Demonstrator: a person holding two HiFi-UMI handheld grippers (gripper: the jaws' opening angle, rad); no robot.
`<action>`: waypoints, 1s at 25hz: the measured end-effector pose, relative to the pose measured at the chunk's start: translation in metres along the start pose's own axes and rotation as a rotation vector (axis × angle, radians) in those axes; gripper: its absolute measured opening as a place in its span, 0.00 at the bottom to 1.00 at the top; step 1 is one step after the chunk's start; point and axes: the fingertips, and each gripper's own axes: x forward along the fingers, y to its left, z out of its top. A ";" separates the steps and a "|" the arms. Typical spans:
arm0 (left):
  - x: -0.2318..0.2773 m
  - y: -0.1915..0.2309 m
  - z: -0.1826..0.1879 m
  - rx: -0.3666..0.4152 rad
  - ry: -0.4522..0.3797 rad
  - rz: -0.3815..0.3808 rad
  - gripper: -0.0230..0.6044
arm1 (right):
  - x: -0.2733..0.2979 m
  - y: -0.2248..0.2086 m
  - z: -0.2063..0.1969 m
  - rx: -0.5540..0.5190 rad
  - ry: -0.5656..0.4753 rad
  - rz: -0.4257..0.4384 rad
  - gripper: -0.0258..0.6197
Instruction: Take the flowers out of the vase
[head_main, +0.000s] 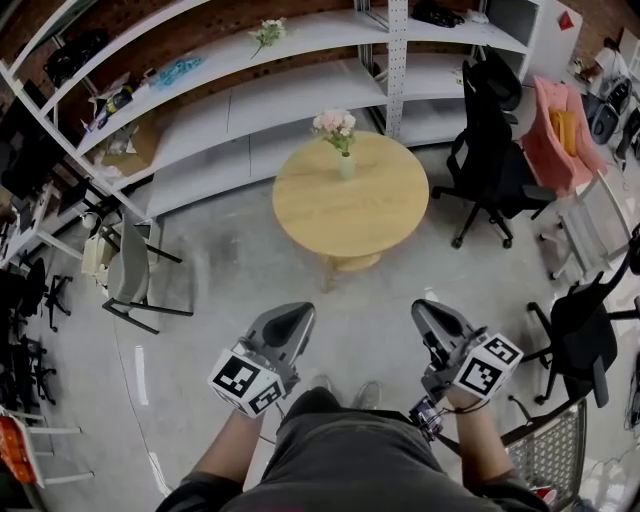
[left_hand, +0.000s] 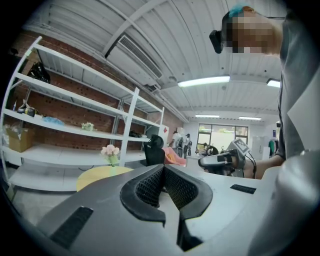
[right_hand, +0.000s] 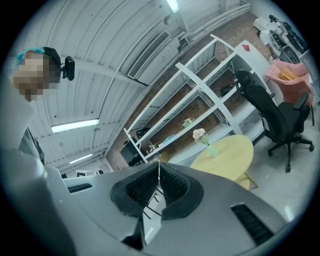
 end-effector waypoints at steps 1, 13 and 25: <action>0.002 -0.001 -0.002 -0.003 0.006 0.000 0.05 | -0.002 -0.002 0.001 0.003 -0.001 -0.004 0.07; 0.046 0.046 0.007 -0.018 -0.004 -0.055 0.05 | 0.031 -0.042 0.012 0.026 -0.005 -0.088 0.07; 0.106 0.183 0.023 -0.041 0.001 -0.127 0.05 | 0.177 -0.066 0.044 -0.003 0.002 -0.118 0.07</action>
